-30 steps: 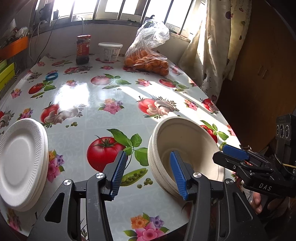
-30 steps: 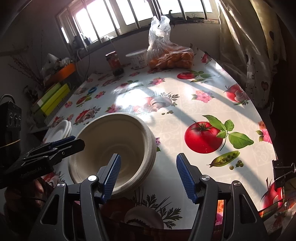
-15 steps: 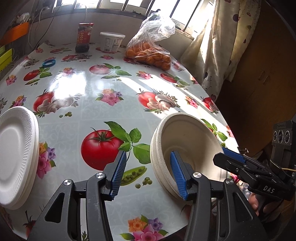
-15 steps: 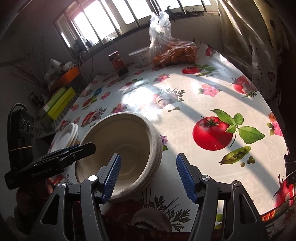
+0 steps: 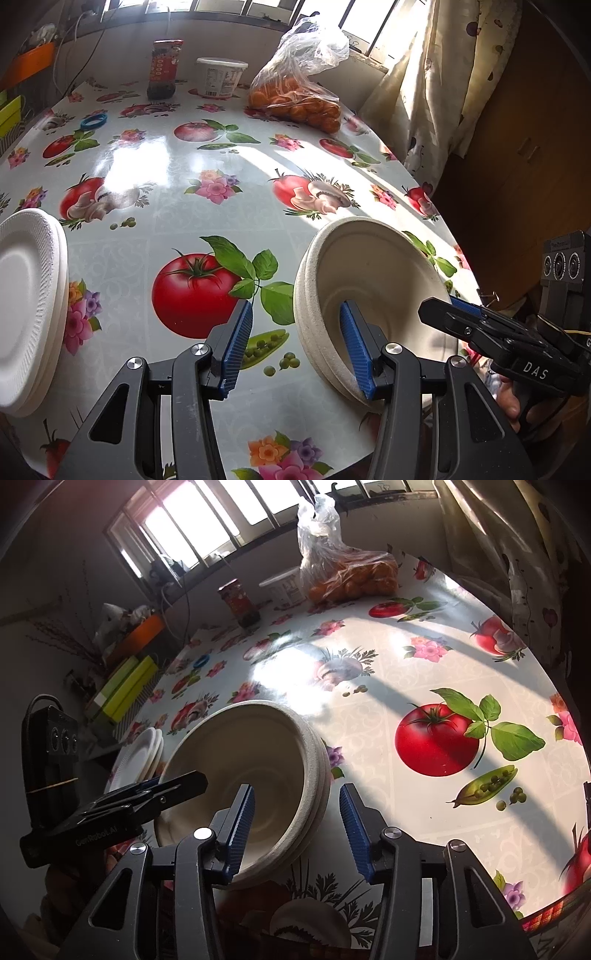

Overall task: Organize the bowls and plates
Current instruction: 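Carry the nested bowls with the left gripper toward the white plate stack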

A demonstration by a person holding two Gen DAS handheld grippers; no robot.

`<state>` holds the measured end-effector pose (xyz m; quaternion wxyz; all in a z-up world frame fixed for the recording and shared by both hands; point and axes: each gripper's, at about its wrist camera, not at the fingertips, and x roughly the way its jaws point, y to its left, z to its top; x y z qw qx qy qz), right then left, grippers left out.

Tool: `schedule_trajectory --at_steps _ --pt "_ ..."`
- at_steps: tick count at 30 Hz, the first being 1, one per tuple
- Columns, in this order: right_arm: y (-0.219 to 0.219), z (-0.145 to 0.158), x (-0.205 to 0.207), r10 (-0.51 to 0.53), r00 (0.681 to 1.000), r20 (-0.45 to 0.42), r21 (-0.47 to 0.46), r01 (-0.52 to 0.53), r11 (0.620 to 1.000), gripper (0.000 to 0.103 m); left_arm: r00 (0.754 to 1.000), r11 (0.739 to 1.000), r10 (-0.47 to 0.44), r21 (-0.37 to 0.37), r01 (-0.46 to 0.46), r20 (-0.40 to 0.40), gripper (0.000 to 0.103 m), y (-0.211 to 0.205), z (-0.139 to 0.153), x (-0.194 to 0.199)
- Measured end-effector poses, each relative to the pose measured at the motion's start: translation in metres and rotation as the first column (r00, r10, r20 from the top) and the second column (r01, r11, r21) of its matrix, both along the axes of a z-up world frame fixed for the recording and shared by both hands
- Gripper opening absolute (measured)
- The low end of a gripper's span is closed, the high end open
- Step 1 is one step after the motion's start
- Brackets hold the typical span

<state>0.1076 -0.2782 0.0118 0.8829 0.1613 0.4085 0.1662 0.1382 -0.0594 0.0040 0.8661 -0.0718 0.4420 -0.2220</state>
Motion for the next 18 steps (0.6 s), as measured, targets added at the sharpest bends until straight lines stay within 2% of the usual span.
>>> schedule_trajectory --at_steps 12,14,16,18 --pt "-0.0004 0.0002 0.0006 0.008 1.0 0.002 0.01 -0.008 1.0 0.04 1.0 1.0 -0.005 -0.004 0.005 0.013 0.048 -0.0018 0.0016 -0.0008" --pt "-0.0007 -0.0003 0.0008 0.009 1.0 0.001 0.009 -0.009 1.0 0.037 1.0 1.0 -0.006 -0.003 0.006 0.014 0.046 -0.003 0.0016 -0.0007" --pt "-0.0006 -0.0004 0.0007 0.01 1.0 0.002 0.007 -0.01 1.0 0.036 1.0 1.0 -0.012 -0.008 0.012 0.013 0.039 -0.0037 0.0018 -0.0007" --pt "-0.0004 -0.0005 0.0006 0.011 1.0 0.002 0.012 -0.011 1.0 0.033 1.0 1.0 -0.015 -0.01 0.015 0.011 0.039 -0.0045 0.0016 -0.0007"
